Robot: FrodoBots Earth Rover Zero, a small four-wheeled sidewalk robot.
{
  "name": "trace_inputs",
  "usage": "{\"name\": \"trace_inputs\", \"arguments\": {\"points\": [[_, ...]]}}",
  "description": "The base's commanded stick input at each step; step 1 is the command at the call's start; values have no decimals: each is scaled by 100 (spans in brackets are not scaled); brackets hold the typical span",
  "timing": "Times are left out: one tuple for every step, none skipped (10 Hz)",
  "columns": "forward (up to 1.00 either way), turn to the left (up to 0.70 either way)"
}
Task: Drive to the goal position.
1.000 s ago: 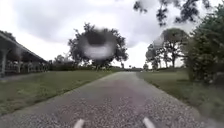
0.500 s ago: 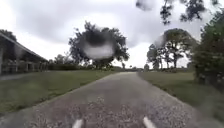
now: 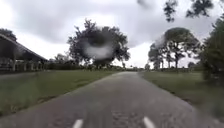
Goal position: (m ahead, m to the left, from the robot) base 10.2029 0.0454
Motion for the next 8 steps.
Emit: {"name": "trace_inputs", "arguments": {"points": [[70, -29], [70, -15], [70, 0], [70, 0], [70, 0], [70, 0], [70, 0], [70, 0]]}}
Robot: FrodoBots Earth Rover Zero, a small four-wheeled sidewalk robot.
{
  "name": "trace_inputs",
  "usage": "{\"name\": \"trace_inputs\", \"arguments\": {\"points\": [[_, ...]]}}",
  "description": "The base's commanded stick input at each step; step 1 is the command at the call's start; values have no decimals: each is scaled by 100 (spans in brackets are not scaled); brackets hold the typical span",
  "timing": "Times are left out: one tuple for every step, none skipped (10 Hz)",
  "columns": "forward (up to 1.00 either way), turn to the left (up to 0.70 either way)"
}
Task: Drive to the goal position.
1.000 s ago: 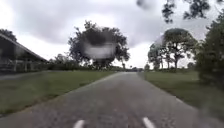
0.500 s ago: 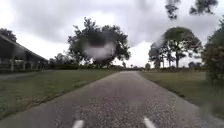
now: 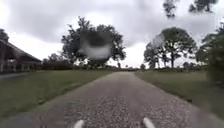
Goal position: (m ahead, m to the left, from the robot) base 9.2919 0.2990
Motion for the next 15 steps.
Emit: {"name": "trace_inputs", "arguments": {"points": [[70, 0], [70, 0], [70, 0], [70, 0], [70, 0], [70, 0], [70, 0], [70, 0], [70, 0], [70, -6], [70, -35], [70, -35], [70, -5], [70, 0], [70, 0]]}}
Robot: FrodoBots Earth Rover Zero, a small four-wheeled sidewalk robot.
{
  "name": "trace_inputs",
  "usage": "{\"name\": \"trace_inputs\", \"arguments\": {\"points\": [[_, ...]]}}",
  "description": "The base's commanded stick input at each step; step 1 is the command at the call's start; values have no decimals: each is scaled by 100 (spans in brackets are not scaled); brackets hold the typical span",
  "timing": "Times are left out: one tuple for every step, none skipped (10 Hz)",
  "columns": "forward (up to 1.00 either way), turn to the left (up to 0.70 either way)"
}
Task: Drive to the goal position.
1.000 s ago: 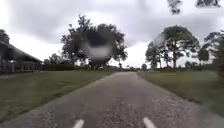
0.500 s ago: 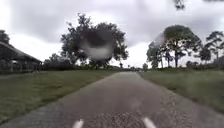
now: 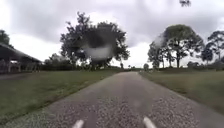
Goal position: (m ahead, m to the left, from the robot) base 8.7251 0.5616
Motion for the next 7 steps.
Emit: {"name": "trace_inputs", "arguments": {"points": [[70, 0], [70, 0], [70, 0], [70, 0], [70, 0], [70, 0], [70, 0]]}}
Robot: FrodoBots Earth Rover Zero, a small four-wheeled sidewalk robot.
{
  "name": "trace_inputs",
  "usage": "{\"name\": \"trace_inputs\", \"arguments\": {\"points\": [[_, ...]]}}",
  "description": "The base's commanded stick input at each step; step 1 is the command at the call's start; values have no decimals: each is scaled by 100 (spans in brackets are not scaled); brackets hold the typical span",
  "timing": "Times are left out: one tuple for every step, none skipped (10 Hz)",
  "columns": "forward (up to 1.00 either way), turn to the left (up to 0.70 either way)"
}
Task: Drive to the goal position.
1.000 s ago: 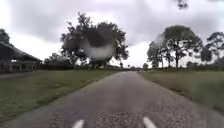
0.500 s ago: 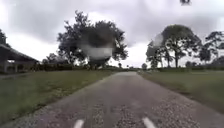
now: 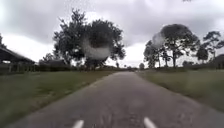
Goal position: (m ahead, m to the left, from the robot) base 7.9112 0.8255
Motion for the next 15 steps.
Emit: {"name": "trace_inputs", "arguments": {"points": [[70, 0], [70, 0], [70, 0], [70, 0], [70, 0], [70, 0], [70, 0], [70, 0], [70, 0], [70, 0], [70, 0], [70, 0], [70, 0], [70, 0], [70, 0]]}}
